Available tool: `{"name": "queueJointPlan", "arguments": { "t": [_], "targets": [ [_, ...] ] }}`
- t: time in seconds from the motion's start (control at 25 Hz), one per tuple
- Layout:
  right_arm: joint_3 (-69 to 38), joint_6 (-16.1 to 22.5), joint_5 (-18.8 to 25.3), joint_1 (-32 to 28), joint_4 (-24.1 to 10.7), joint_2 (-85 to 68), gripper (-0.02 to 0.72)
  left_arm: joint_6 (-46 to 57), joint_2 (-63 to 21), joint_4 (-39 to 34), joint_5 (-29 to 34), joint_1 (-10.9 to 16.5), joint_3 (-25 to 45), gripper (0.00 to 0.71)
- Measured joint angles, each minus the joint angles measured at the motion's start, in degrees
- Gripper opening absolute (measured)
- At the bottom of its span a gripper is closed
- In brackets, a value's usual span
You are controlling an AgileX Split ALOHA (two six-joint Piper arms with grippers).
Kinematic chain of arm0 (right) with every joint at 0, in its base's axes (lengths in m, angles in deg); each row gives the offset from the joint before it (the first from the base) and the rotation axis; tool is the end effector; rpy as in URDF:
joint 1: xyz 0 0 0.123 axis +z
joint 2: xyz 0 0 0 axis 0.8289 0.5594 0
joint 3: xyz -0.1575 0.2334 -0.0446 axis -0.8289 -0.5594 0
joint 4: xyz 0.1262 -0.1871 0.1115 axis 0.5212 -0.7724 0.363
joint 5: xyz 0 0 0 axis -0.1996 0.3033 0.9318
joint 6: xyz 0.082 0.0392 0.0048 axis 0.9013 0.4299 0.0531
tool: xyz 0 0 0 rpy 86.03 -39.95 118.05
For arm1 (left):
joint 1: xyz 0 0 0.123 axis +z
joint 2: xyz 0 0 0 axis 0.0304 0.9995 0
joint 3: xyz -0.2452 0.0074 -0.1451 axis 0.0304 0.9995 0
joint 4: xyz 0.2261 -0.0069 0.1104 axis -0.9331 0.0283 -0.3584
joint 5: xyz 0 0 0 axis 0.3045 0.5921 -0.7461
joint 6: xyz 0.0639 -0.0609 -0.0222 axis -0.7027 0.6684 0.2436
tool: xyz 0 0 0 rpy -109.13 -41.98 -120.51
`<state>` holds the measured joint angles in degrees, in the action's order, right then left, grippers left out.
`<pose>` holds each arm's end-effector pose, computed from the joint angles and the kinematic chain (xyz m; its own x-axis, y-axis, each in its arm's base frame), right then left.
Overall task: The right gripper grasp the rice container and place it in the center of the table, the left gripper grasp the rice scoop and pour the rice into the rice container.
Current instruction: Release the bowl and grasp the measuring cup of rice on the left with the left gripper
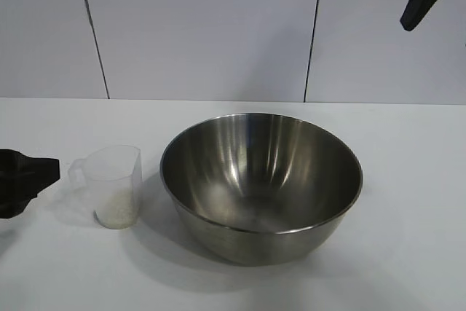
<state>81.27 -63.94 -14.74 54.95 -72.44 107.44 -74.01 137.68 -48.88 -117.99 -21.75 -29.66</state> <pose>0.3237 0.0189 0.3231 -0.9432 0.0896 -0.3199 -0.0042 0.9597 0.2811 0.1878 -0.0753 0.1104 -0.4195 -0.0277 -0.9073 0.2666 0.9517 -0.1523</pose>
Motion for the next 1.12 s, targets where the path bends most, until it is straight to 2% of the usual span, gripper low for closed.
{"name": "queueJointPlan", "arguments": {
  "t": [0.32, 0.64, 1.12],
  "targets": [
    [0.0, -0.2, -0.4, 0.0, 0.0, 0.0, 0.545, -1.4, 10.5, 0.3, -1.4, 0.0, -0.7, 0.509],
    [0.0, -0.3, -0.9, 0.0, 0.0, 0.0, 0.545, -3.6, 10.7, -0.1, -2.0, -0.1, -6.2, 0.508],
    [0.0, -0.7, -0.9, 0.0, 0.0, 0.0, 0.545, -4.9, 10.9, 2.1, -2.0, -0.1, -7.0, 0.508]
  ]
}}
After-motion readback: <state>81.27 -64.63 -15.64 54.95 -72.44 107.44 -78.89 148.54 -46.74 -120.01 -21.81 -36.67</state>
